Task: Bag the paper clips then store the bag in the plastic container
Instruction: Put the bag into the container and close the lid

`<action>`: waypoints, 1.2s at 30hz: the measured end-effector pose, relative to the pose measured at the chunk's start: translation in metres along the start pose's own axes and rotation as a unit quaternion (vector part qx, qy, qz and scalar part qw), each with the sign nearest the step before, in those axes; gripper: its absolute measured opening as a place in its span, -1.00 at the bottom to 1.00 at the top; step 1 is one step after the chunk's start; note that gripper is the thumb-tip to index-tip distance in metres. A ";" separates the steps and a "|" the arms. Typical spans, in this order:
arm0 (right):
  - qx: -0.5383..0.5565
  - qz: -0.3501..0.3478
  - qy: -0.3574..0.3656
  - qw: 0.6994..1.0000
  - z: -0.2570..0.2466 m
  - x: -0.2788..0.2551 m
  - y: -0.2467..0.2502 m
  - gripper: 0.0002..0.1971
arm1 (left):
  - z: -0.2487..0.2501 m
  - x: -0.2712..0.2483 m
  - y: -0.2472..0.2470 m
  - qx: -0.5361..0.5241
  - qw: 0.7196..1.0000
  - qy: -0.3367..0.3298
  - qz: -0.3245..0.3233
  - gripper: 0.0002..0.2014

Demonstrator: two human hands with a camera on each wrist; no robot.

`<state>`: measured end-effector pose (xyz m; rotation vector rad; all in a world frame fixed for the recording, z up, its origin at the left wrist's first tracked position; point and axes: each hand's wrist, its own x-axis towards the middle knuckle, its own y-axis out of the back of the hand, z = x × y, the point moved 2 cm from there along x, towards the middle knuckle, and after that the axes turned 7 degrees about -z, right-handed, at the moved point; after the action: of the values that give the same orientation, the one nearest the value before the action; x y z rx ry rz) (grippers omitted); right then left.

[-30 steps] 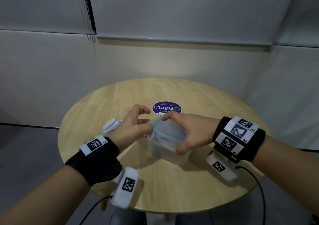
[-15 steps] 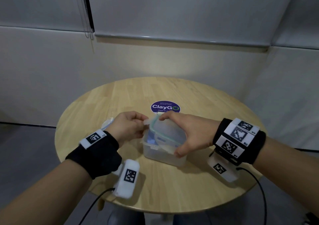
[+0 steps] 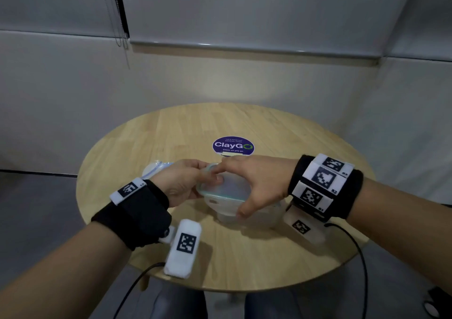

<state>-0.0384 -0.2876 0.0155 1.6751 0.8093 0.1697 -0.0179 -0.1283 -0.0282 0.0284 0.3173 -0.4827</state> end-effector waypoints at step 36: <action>-0.045 0.016 -0.128 0.991 0.047 -0.010 -0.012 -0.08 | 0.000 0.014 -0.015 -0.024 0.992 0.097 -0.080 -0.76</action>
<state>-0.0257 -0.3310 -0.0056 1.5868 0.5739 0.0124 -0.0129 -0.1481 -0.0323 0.0029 0.5242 -0.6333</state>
